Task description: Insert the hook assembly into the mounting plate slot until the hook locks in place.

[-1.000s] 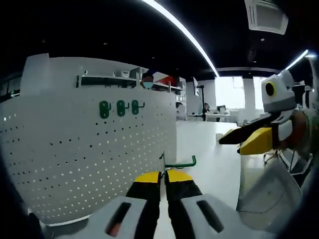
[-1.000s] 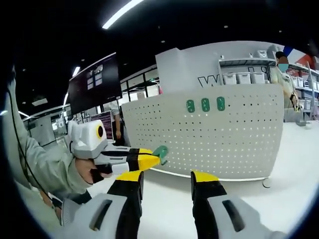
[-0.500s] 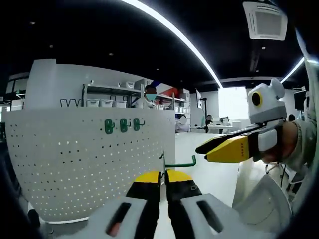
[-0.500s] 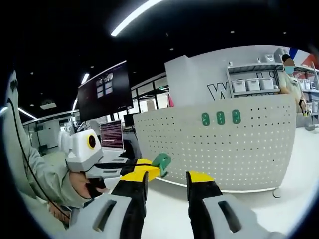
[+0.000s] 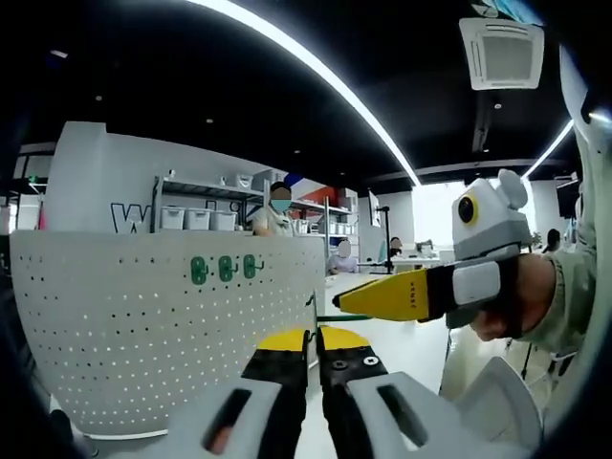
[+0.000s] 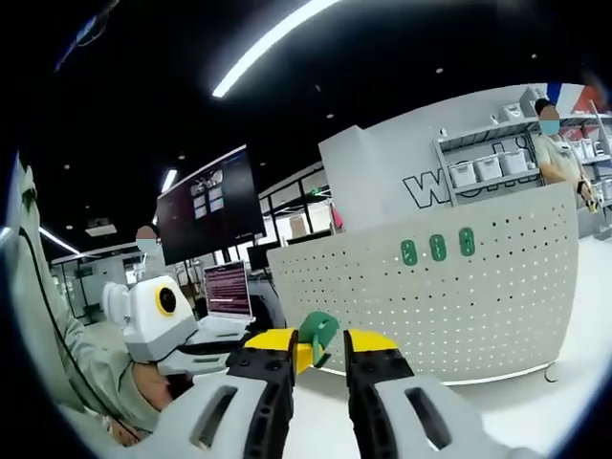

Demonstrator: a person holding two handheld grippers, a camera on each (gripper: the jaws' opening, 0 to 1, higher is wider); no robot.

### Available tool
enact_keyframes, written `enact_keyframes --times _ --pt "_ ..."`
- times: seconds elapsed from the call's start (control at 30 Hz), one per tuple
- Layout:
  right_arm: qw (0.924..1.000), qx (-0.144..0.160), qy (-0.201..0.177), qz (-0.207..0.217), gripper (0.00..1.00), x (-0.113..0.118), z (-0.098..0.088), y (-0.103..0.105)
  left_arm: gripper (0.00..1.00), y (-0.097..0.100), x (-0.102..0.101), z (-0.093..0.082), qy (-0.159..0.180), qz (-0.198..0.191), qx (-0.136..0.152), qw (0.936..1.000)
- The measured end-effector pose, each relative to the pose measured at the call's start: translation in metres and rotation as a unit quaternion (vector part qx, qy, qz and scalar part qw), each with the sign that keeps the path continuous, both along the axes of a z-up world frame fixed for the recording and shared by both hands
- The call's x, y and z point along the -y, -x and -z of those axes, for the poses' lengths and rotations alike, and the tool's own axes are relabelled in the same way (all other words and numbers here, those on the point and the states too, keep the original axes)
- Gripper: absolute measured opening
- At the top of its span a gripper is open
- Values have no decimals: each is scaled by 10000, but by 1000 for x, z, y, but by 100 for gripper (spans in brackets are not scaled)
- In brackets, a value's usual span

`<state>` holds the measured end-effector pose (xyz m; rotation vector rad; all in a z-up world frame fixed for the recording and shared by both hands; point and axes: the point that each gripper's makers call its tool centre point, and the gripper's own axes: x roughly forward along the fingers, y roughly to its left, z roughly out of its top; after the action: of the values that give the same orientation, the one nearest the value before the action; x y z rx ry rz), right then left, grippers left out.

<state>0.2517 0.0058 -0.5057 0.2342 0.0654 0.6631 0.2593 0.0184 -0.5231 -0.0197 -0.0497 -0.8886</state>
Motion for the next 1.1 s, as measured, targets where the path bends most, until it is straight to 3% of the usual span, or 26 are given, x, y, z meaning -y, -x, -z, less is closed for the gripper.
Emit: enact_keyframes --times 0.23,0.6,0.77,1.1 --pt "9995 -137 -270 -96 12 -3 0 1 3 2 1 -8 -65 15 280 9996" --pt "9961 -297 -810 -192 9 -4 -6 -1 3 4 2 -17 -27 18 460 9989" --pt "9918 -484 -1150 -261 6 -6 -6 0 3 5 3 -17 -39 -10 478 9988" --pt "9900 -568 -1280 -157 4 -3 -6 -1 3 5 4 -17 10 -61 443 9990"
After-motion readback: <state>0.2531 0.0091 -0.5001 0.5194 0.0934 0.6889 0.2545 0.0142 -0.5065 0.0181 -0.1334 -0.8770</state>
